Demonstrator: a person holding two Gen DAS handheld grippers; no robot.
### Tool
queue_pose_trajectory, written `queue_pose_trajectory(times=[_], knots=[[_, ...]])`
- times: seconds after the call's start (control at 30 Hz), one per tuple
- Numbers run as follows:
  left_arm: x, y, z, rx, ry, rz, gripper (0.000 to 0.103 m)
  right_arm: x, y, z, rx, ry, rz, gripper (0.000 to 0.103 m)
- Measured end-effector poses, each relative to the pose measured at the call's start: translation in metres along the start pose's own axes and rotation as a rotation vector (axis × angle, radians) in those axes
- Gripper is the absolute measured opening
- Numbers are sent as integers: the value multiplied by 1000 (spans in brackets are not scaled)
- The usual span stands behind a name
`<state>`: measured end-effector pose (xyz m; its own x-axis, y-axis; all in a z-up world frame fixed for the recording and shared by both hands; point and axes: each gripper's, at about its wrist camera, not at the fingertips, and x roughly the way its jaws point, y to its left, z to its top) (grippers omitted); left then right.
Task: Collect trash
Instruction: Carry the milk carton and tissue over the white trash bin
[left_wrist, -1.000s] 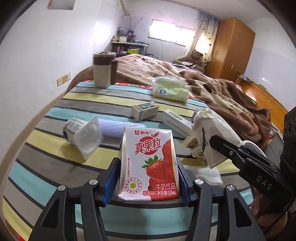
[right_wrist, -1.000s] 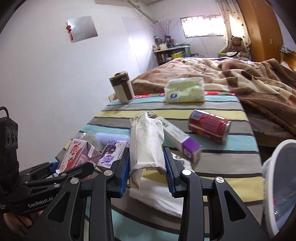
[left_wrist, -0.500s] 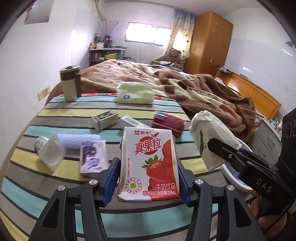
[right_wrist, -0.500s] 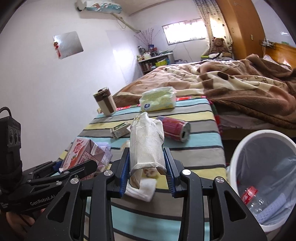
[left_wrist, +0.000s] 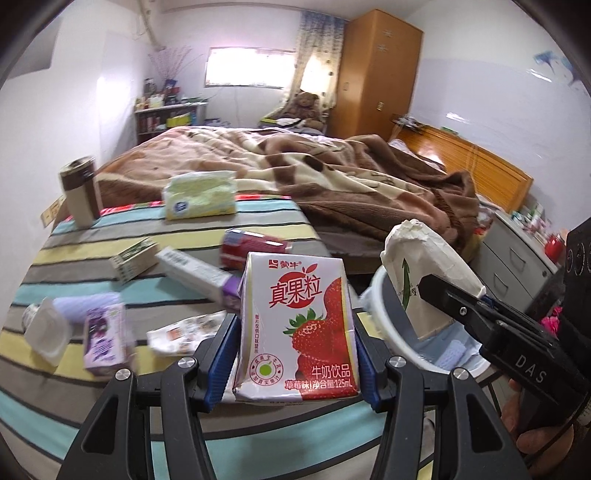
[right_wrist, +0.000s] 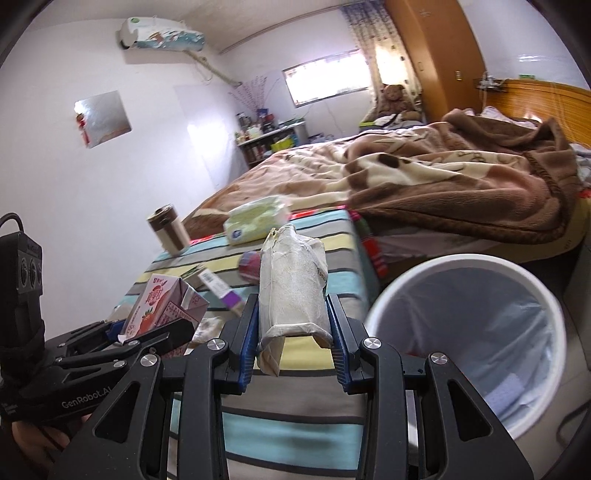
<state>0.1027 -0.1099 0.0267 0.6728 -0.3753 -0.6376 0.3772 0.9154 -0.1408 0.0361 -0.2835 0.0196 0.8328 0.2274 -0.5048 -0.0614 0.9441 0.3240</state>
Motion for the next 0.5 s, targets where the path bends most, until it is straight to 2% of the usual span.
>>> queue_pose_trajectory(times=[0.5], knots=[[47, -91, 8, 124, 43, -104, 57, -15, -65, -3, 88, -9, -185, 36]])
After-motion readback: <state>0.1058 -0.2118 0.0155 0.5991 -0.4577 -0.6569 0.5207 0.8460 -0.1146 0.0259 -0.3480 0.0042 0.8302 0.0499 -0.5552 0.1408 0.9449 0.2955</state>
